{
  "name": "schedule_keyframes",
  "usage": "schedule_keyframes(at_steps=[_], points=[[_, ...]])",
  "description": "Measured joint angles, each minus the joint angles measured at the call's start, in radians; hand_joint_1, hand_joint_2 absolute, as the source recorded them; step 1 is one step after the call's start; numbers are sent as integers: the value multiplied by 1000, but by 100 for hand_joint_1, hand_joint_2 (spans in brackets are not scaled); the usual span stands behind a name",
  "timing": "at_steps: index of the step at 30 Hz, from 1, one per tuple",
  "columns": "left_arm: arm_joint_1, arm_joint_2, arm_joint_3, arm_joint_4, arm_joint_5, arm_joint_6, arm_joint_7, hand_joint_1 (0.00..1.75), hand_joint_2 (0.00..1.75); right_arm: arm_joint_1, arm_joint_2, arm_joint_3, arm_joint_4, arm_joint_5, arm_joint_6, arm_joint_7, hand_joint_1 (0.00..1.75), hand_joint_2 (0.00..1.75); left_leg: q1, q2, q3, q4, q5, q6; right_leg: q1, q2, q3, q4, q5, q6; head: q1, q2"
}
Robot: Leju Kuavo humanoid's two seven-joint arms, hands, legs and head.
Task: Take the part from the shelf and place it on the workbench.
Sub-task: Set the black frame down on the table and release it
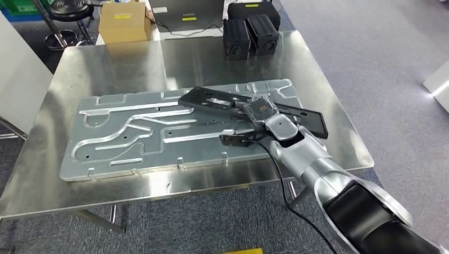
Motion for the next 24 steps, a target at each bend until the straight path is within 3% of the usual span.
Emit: schedule_keyframes(at_steps=[2,3,4,5,6,8,10,13,15,17,18,19,20,21,23,24], points=[[-3,0,0,0,2,1,-3,0,175,15,2,13,2,21,-35,-6,171,175,-1,0,2,0,-2,6,-1,0,-63,119,-42,2,0,0],[-3,0,0,0,4,2,-5,0,175,25,5,18,2,31,-53,-9,171,175,-2,-1,4,1,-4,7,-1,0,-80,147,-42,2,0,0],[-2,-1,-1,0,5,3,-7,0,175,34,8,23,2,41,-70,-11,171,175,-2,-2,6,1,-6,7,-2,-1,-81,140,-25,1,0,0],[-2,-2,-2,0,5,5,-9,0,175,39,13,27,1,50,-85,-12,171,175,-2,-4,9,2,-8,5,-3,-1,-63,97,8,-1,0,0],[-1,-3,-3,0,4,6,-11,0,175,42,18,30,1,61,-100,-12,171,175,-2,-5,11,4,-11,2,-3,-1,-34,31,43,-4,0,0],[-3,-4,-7,0,1,12,-13,0,175,44,30,37,-2,84,-130,-12,171,175,-5,-5,10,7,-16,-8,0,0,15,-78,82,-10,0,0],[-6,-5,-11,0,-2,17,-14,0,175,50,42,44,-7,105,-156,-14,171,175,-8,-4,9,6,-18,-18,4,1,27,-106,82,-15,-1,0],[-7,-5,-17,0,-4,25,-13,0,175,59,58,52,-11,123,-186,-34,171,175,-5,-3,6,20,-33,-33,2,1,32,-113,84,-32,-1,0],[-9,-5,-21,0,-5,29,-14,0,175,62,71,56,-13,129,-201,-53,171,175,-4,-1,-31,106,-82,-39,1,0,37,-118,85,-42,-2,0],[-10,-6,-23,0,-7,30,-14,0,175,71,83,59,-13,130,-210,-79,171,175,-3,-1,-92,233,-135,-43,4,0,39,-118,82,-48,-2,0],[-10,-6,-24,0,-9,30,-14,0,175,79,87,61,-13,130,-212,-91,171,175,-3,-1,-112,271,-142,-44,5,0,41,-117,81,-49,-2,0],[-10,-7,-26,0,-11,30,-14,0,175,86,90,62,-13,129,-213,-101,171,175,-3,-1,-116,274,-131,-44,6,0,42,-117,80,-49,-2,0],[-10,-7,-28,0,-13,30,-13,0,175,93,92,63,-13,129,-214,-108,171,175,-3,-1,-103,242,-105,-43,6,0,43,-116,79,-49,-2,0],[-10,-8,-31,0,-15,30,-12,0,131,96,94,64,-13,127,-214,-112,128,131,-3,0,-71,175,-68,-40,7,1,46,-116,78,-48,-2,0],[-12,-8,-36,0,-18,30,-10,0,131,98,97,65,-11,123,-214,-118,43,44,-7,-1,-9,51,-22,-32,9,2,48,-115,75,-42,-2,0],[-14,-8,-38,0,-20,30,-8,0,131,100,98,65,-9,118,-213,-121,0,0,-9,-2,9,14,-13,-27,10,2,48,-114,75,-38,-1,0]])
